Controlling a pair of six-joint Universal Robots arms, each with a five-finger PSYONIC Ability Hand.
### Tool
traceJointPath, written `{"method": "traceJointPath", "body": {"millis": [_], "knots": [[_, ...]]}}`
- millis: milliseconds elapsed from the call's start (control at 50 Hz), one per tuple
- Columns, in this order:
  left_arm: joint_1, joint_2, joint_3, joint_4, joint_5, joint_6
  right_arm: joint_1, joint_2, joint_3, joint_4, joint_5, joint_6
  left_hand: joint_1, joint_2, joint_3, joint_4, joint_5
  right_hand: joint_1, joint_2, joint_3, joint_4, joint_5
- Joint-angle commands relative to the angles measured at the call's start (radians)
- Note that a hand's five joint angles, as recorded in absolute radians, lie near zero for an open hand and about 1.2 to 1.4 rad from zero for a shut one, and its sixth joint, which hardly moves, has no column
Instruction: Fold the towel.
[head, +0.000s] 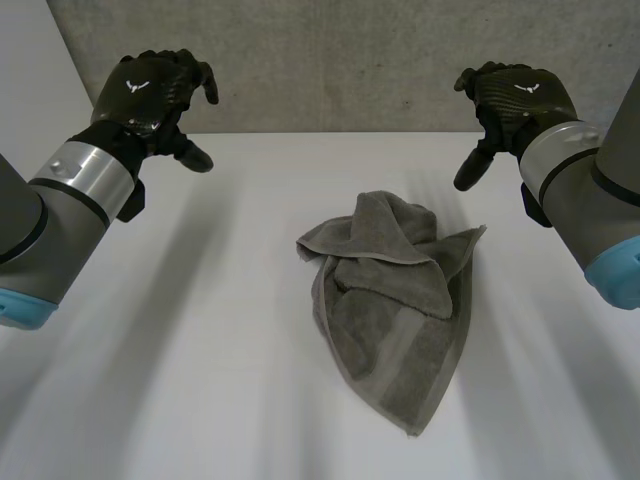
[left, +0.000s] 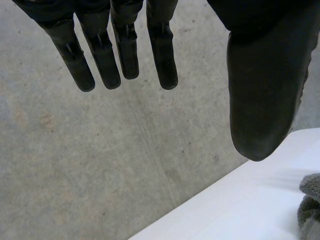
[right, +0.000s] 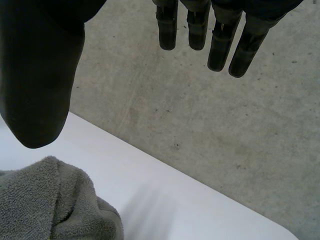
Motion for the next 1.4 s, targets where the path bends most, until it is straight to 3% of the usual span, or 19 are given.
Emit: {"method": "traceJointPath", "body": {"millis": [20,300,480,580,640,680,760,840,1020,1120,1300,1400], "knots": [[-0.008,-0.009,0.054,-0.123,-0.059,0.0,-0.015,-0.011,0.001,0.019,-0.001,-0.001,-0.038,-0.048,-0.05,-0.047,-0.009,-0.069,-0.073,-0.069,-0.076,-0.059],[-0.009,-0.019,0.102,-0.247,-0.122,-0.003,-0.016,-0.014,0.005,0.044,0.014,0.007,-0.038,-0.048,-0.05,-0.047,-0.009,-0.069,-0.073,-0.069,-0.076,-0.059],[-0.017,-0.021,0.099,-0.25,-0.115,-0.009,-0.018,-0.017,0.001,0.041,0.024,-0.002,-0.058,-0.069,-0.07,-0.067,-0.03,-0.069,-0.073,-0.069,-0.076,-0.059],[-0.032,-0.041,0.096,-0.221,-0.101,-0.001,-0.059,-0.017,-0.025,0.083,-0.027,-0.043,-0.164,-0.175,-0.176,-0.173,-0.136,-0.069,-0.073,-0.069,-0.076,-0.059],[-0.043,-0.087,0.104,-0.17,-0.076,0.005,-0.067,-0.017,-0.027,0.121,-0.061,-0.076,-0.199,-0.21,-0.211,-0.208,-0.171,-0.069,-0.073,-0.069,-0.076,-0.059],[-0.052,-0.14,0.12,-0.111,-0.014,0.008,-0.09,-0.012,-0.016,0.189,-0.131,-0.128,-0.199,-0.21,-0.211,-0.208,-0.171,-0.069,-0.073,-0.069,-0.076,-0.059],[-0.069,-0.227,0.156,-0.058,0.077,0.008,-0.125,-0.006,0.022,0.213,-0.179,-0.132,-0.196,-0.207,-0.208,-0.205,-0.168,-0.069,-0.073,-0.069,-0.076,-0.059],[-0.098,-0.361,0.234,-0.037,0.146,0.009,-0.134,0.006,0.134,0.144,-0.211,-0.062,-0.19,-0.201,-0.202,-0.199,-0.162,-0.069,-0.073,-0.069,-0.076,-0.059],[-0.136,-0.585,0.378,-0.038,0.154,0.049,-0.124,0.075,0.347,-0.148,-0.214,0.073,-0.164,-0.175,-0.176,-0.173,-0.136,-0.05,-0.054,-0.05,-0.057,-0.04],[-0.146,-0.703,0.441,-0.041,0.158,0.104,-0.104,0.142,0.353,-0.208,-0.205,0.094,-0.143,-0.154,-0.155,-0.152,-0.115,-0.012,-0.015,-0.012,-0.019,-0.002],[-0.147,-0.762,0.469,-0.038,0.155,0.129,-0.059,0.279,0.289,-0.212,-0.159,0.139,-0.088,-0.098,-0.099,-0.097,-0.059,0.088,0.084,0.088,0.081,0.098],[-0.147,-0.771,0.49,-0.032,0.155,0.129,-0.033,0.317,0.255,-0.217,-0.136,0.145,0.015,0.004,0.003,0.006,0.043,0.281,0.278,0.282,0.274,0.291]]}}
